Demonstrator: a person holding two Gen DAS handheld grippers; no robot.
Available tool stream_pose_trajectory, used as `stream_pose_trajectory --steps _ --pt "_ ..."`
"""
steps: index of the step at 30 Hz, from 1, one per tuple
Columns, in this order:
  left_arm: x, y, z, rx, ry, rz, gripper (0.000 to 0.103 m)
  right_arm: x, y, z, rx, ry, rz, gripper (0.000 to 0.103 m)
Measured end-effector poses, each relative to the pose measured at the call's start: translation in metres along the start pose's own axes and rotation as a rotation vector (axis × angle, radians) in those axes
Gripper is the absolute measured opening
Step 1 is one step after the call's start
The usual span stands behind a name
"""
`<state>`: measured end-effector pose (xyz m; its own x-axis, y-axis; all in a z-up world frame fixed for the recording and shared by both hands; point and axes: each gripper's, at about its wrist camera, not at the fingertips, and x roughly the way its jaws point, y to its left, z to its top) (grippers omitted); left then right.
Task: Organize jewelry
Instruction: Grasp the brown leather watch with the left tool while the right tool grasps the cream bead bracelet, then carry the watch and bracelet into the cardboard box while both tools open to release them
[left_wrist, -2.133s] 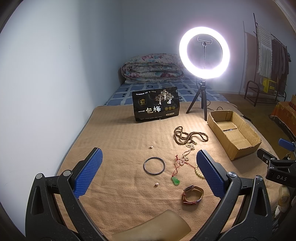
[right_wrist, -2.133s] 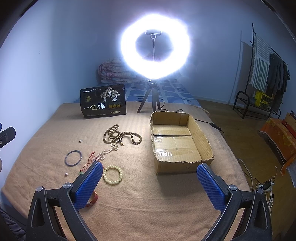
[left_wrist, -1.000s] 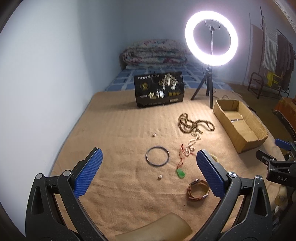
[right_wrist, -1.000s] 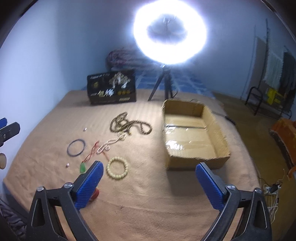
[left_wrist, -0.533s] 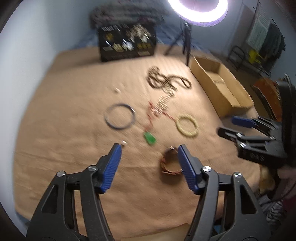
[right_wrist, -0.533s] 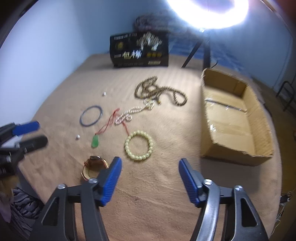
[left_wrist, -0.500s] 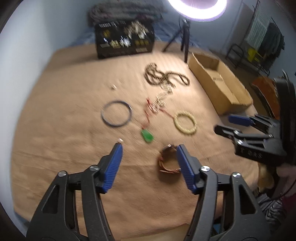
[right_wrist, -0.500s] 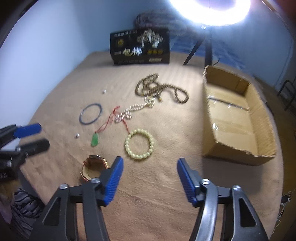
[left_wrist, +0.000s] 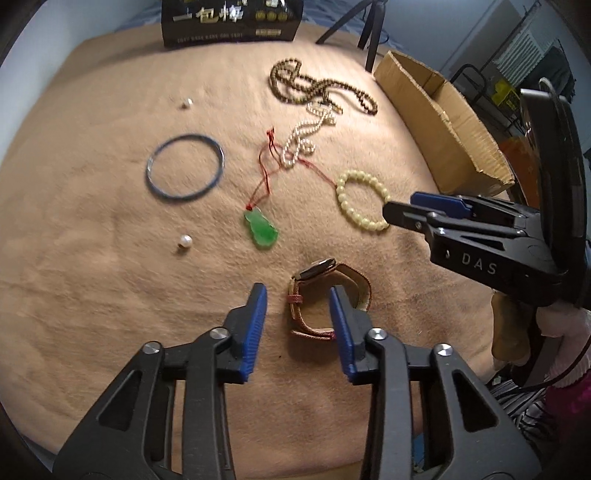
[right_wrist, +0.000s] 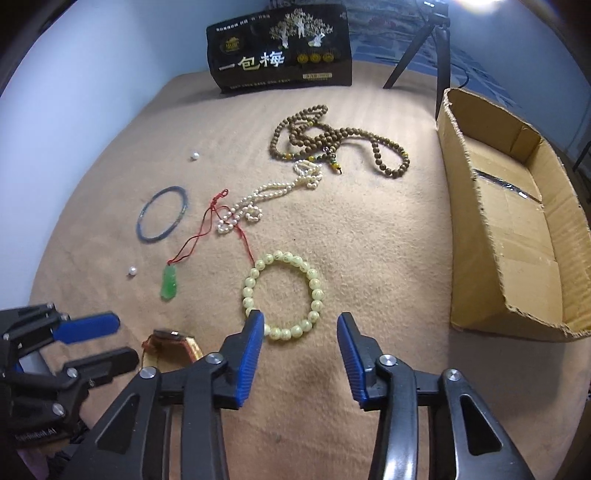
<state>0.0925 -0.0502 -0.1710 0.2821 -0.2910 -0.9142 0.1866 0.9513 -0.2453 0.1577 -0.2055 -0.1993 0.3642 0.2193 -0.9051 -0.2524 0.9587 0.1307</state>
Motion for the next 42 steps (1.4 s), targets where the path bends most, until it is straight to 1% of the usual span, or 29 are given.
stream_pose_trajectory --steps 3,7,11,12,15,17,19,21,24,30,36,42 --pt "0.009 0.001 0.002 -0.007 0.018 0.004 0.032 0.007 -0.001 0.002 0.006 0.013 -0.024 0.04" --pt "0.02 0.007 0.003 -0.031 0.047 0.006 0.025 0.018 -0.005 0.005 0.025 0.034 -0.031 0.038" --pt "0.03 0.009 0.001 -0.043 0.074 0.0 0.02 0.024 -0.005 0.01 0.023 0.033 -0.035 0.037" --pt "0.031 0.007 0.0 -0.038 0.076 -0.001 0.019 0.025 -0.004 0.01 0.02 0.033 -0.037 0.035" --pt "0.036 0.004 0.0 -0.031 0.085 -0.001 0.009 0.028 -0.004 0.012 0.013 0.03 -0.041 0.027" --pt "0.04 0.004 0.001 -0.041 0.09 -0.005 0.008 0.029 -0.004 0.013 0.011 0.027 -0.036 0.022" --pt "0.041 0.005 0.002 -0.047 0.09 -0.008 0.008 0.029 -0.005 0.013 0.013 0.023 -0.03 0.012" --pt "0.041 0.004 0.002 -0.047 0.087 -0.008 0.008 0.028 -0.006 0.013 0.019 0.021 -0.022 0.005" --pt "0.041 0.004 0.002 -0.041 0.082 -0.006 0.007 0.025 -0.007 0.011 0.028 0.014 -0.01 0.005" --pt "0.037 0.005 0.003 -0.043 0.069 -0.009 0.007 0.01 0.001 0.011 0.009 -0.017 0.011 0.005" --pt "0.023 0.005 0.006 -0.034 0.024 -0.007 0.007 -0.017 0.007 0.016 -0.01 -0.09 0.019 0.005" --pt "0.008 0.0 0.014 -0.028 -0.022 -0.017 0.007 -0.045 0.005 0.023 -0.01 -0.157 0.022 0.005"
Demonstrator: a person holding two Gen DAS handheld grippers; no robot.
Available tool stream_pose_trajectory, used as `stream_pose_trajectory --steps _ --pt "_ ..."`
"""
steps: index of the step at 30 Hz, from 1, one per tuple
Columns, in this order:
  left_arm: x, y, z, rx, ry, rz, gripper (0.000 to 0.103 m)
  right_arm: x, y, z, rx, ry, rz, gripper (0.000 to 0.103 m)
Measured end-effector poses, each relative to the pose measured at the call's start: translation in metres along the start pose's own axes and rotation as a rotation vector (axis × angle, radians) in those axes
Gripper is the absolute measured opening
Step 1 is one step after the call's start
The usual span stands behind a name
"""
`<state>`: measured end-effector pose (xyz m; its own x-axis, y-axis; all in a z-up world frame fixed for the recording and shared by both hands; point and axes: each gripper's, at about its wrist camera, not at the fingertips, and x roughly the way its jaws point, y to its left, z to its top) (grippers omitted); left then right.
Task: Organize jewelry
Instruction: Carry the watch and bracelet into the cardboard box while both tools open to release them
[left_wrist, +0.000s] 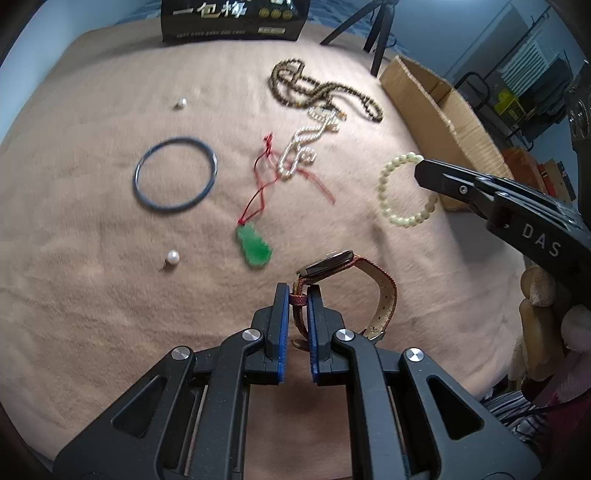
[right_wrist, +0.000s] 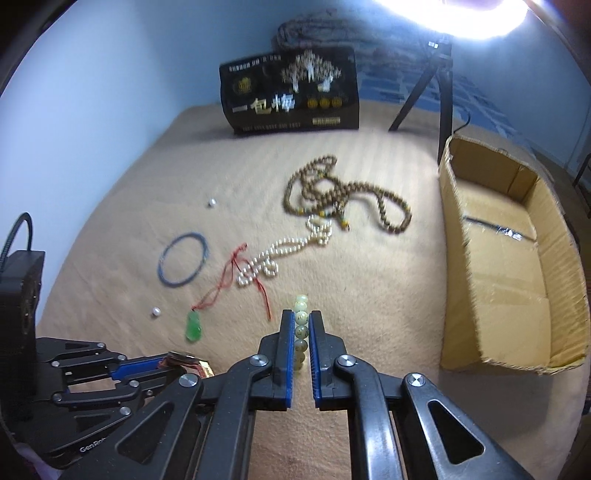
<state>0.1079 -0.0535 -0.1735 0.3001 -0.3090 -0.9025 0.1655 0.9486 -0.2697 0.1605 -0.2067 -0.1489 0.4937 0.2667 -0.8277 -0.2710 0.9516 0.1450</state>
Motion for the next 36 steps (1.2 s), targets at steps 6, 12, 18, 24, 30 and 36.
stream_pose_trajectory --steps 6,12,18,24,30,36 --pt "-0.018 -0.016 0.019 0.012 -0.063 -0.024 0.007 -0.029 -0.013 0.011 0.023 -0.079 -0.014 0.005" --pt "-0.033 -0.041 0.047 0.04 -0.13 -0.063 0.007 -0.053 -0.04 0.02 0.058 -0.145 -0.059 0.005" --pt "-0.031 -0.071 0.071 0.091 -0.15 -0.092 0.007 -0.071 -0.077 0.026 0.122 -0.189 -0.107 0.005" --pt "-0.016 -0.105 0.088 0.144 -0.148 -0.111 0.007 -0.085 -0.118 0.034 0.189 -0.228 -0.154 0.005" --pt "0.006 -0.138 0.106 0.184 -0.136 -0.128 0.007 -0.081 -0.151 0.038 0.237 -0.215 -0.186 0.005" --pt "0.027 -0.164 0.117 0.208 -0.117 -0.146 0.007 -0.068 -0.172 0.038 0.255 -0.182 -0.206 0.005"
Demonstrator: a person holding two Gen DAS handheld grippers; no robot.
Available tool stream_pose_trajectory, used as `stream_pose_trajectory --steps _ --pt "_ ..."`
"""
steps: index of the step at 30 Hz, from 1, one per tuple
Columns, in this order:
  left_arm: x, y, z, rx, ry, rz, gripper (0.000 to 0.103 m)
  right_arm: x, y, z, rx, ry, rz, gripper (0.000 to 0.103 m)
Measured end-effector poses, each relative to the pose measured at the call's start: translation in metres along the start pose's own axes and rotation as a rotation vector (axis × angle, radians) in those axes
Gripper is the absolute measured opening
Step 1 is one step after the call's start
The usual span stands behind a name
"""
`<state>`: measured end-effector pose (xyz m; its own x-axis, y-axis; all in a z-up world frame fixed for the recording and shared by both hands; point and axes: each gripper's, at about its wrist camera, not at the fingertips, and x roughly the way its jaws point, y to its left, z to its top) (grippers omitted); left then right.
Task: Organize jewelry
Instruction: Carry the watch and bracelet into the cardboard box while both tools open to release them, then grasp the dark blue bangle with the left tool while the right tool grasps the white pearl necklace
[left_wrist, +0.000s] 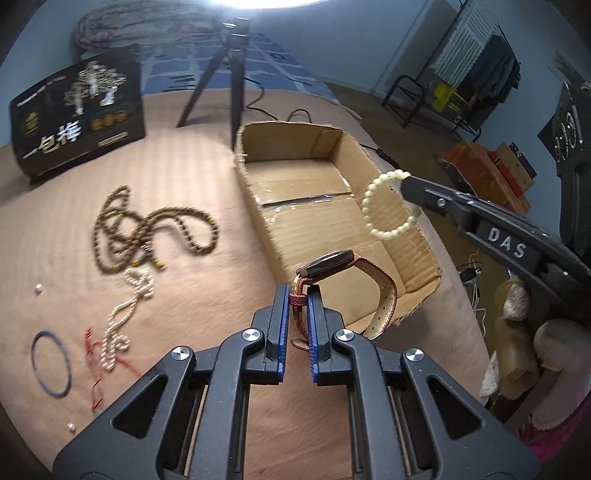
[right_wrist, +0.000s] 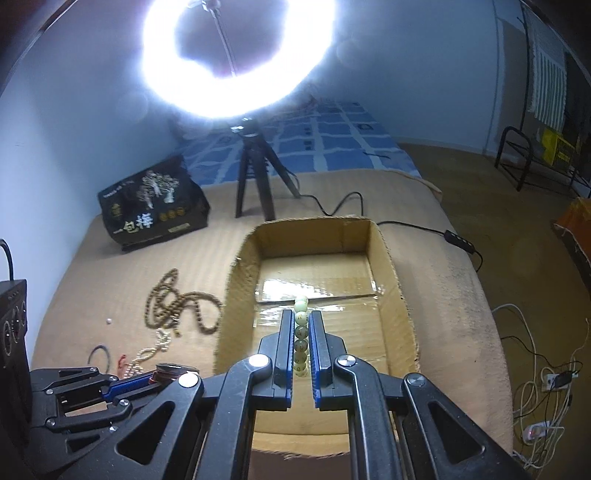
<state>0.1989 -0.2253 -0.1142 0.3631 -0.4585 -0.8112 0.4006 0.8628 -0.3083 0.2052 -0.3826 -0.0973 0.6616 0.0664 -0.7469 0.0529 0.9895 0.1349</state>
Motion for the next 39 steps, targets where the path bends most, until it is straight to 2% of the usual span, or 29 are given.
stream_pose_trajectory --steps 14,15,16,17,19,21,22,26,35,39 --pt "0.028 -0.015 0.004 -0.016 0.021 0.016 0.007 0.024 -0.03 -0.007 0.065 0.047 -0.03 0.006" --pt "0.028 -0.016 0.004 -0.014 0.012 0.017 0.009 0.024 -0.031 -0.006 0.069 0.044 -0.036 0.014" --pt "0.028 -0.017 0.004 -0.009 0.008 0.027 0.013 0.023 -0.032 -0.005 0.07 0.037 -0.039 0.029" --pt "0.027 -0.018 0.004 -0.004 0.008 0.031 0.015 0.02 -0.032 -0.005 0.069 0.024 -0.041 0.035" --pt "0.025 -0.02 0.004 0.009 0.004 0.041 0.033 0.013 -0.032 -0.003 0.062 0.003 -0.054 0.058" --pt "0.019 -0.022 0.003 0.02 -0.012 0.063 0.04 0.007 -0.03 -0.001 0.054 -0.023 -0.064 0.069" --pt "0.017 -0.022 0.003 0.024 -0.016 0.067 0.04 0.004 -0.029 -0.001 0.049 -0.032 -0.07 0.075" --pt "0.008 -0.022 0.003 0.03 -0.033 0.084 0.04 -0.004 -0.026 0.002 0.042 -0.053 -0.085 0.085" --pt "-0.01 -0.022 0.0 0.053 -0.059 0.1 0.041 -0.017 -0.016 0.006 0.031 -0.071 -0.111 0.086" --pt "-0.02 -0.016 -0.001 0.033 -0.074 0.088 0.041 -0.028 -0.006 0.005 -0.004 -0.089 -0.135 0.089"
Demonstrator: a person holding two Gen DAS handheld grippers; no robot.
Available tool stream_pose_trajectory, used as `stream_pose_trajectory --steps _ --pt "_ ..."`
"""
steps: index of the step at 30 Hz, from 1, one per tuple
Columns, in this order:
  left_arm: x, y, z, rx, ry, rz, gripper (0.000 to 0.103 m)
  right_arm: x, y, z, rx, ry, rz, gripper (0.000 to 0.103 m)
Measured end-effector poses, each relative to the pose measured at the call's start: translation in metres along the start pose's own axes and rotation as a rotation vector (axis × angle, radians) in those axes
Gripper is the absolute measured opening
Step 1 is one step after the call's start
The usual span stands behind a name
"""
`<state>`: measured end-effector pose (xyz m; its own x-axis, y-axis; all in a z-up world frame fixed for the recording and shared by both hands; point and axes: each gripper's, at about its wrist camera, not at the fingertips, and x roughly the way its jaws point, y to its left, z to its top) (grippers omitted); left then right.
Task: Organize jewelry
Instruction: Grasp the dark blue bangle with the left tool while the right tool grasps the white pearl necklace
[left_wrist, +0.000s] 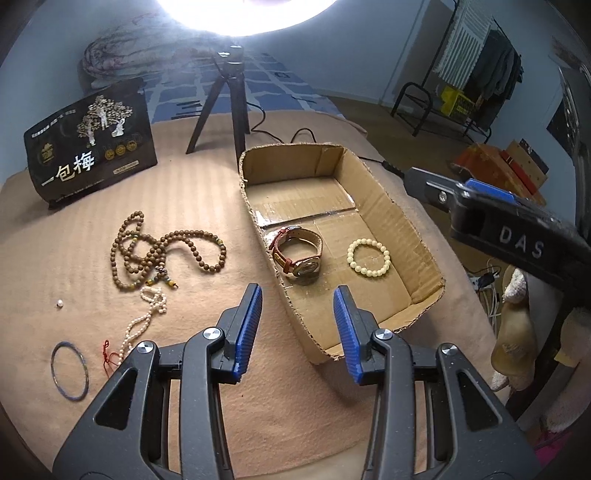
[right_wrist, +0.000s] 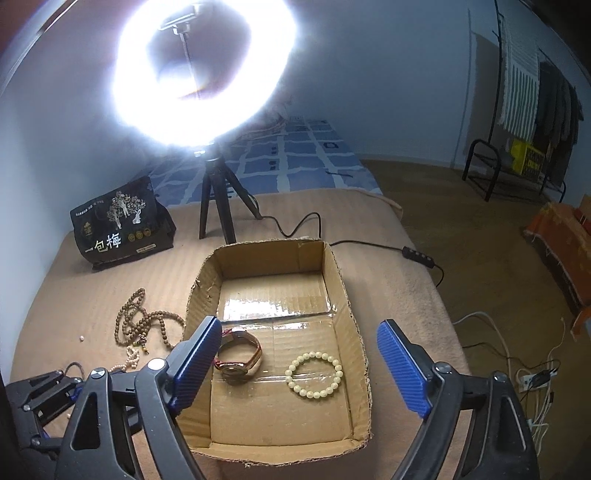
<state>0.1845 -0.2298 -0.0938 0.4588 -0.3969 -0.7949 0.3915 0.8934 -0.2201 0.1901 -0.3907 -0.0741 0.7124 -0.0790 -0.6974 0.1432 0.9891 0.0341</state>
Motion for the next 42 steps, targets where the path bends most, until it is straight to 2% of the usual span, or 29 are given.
stream_pose_trajectory --steps 7,12,17,23,32,38,42 --pt "-0.024 0.018 -0.002 -0.021 -0.038 0.0 0.041 -0.022 0.012 0.0 -0.024 -0.051 -0.007 0.092" --pt "-0.047 0.039 -0.005 -0.01 -0.059 0.037 0.041 -0.029 0.024 -0.001 -0.034 -0.066 0.029 0.092" --pt "-0.071 0.071 -0.011 -0.016 -0.078 0.081 0.041 -0.035 0.036 -0.005 -0.047 -0.072 0.066 0.092" --pt "-0.093 0.122 -0.022 -0.074 -0.078 0.124 0.041 -0.039 0.057 -0.009 -0.04 -0.061 0.148 0.092" --pt "-0.099 0.205 -0.049 -0.201 -0.031 0.177 0.041 -0.023 0.113 -0.023 -0.118 0.014 0.244 0.092" --pt "-0.083 0.244 -0.067 -0.285 0.038 0.168 0.04 0.001 0.143 -0.033 -0.146 0.106 0.311 0.083" --pt "-0.067 0.258 -0.077 -0.309 0.095 0.152 0.04 0.022 0.157 -0.039 -0.136 0.184 0.341 0.074"
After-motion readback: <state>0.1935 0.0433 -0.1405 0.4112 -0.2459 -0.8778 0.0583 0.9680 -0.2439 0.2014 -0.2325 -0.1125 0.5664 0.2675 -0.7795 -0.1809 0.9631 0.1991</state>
